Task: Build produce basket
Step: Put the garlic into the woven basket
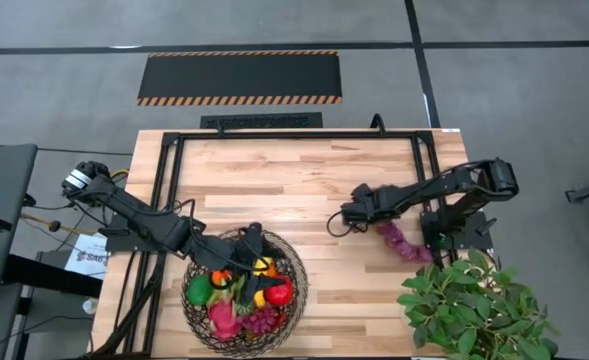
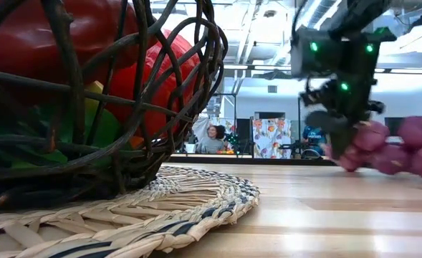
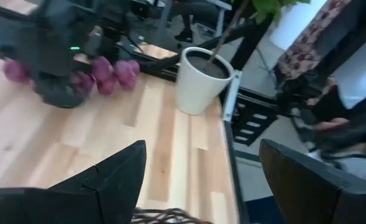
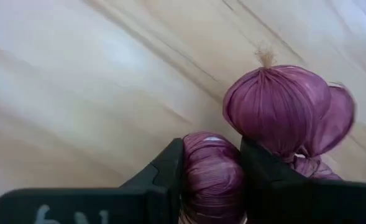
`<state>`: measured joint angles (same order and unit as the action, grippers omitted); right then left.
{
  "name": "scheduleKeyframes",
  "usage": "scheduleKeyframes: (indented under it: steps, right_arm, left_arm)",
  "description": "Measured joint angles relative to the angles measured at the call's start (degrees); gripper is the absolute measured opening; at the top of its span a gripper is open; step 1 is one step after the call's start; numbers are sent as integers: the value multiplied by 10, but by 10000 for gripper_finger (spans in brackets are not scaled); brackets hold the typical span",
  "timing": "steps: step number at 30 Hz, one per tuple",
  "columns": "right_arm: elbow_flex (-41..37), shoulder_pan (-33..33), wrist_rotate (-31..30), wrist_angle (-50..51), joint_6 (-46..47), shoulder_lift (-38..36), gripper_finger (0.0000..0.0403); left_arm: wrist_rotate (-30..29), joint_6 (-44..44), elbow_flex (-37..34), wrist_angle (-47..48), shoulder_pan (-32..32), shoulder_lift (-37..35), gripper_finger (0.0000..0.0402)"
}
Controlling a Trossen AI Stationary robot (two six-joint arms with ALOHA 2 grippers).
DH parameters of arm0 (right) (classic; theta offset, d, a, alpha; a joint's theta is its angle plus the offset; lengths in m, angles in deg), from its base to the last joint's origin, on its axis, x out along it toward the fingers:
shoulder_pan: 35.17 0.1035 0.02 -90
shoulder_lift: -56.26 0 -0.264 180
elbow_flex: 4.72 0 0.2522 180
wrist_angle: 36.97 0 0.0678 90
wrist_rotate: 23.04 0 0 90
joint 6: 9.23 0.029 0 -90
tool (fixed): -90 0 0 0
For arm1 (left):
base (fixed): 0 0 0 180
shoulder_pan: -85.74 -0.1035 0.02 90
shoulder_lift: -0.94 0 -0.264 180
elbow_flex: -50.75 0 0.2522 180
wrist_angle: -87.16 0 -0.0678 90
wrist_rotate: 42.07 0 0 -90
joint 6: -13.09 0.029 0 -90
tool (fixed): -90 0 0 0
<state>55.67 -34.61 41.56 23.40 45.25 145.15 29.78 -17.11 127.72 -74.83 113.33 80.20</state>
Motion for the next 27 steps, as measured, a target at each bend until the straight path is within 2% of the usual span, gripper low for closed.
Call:
scheduleKeyframes:
  steps: [8, 15, 19, 22, 27]
  right_arm:
    - [84, 50, -23, -91, -101, -56, 128]
    - [150, 85, -63, -111, -183, -136, 128]
    - [164, 115, -63, -171, -244, -180, 132]
    - [164, 145, -62, -252, -314, -208, 132]
    - [165, 200, -59, -382, -426, -233, 134]
  left_arm:
    - [-58, 24, 0, 64, -15, -63, 297]
    - [-154, 51, 0, 157, -14, -138, 297]
    - [-207, 51, 0, 178, -15, -151, 297]
    - [-198, 54, 0, 165, -19, -145, 297]
    - [-116, 105, -21, 75, -31, -114, 301]
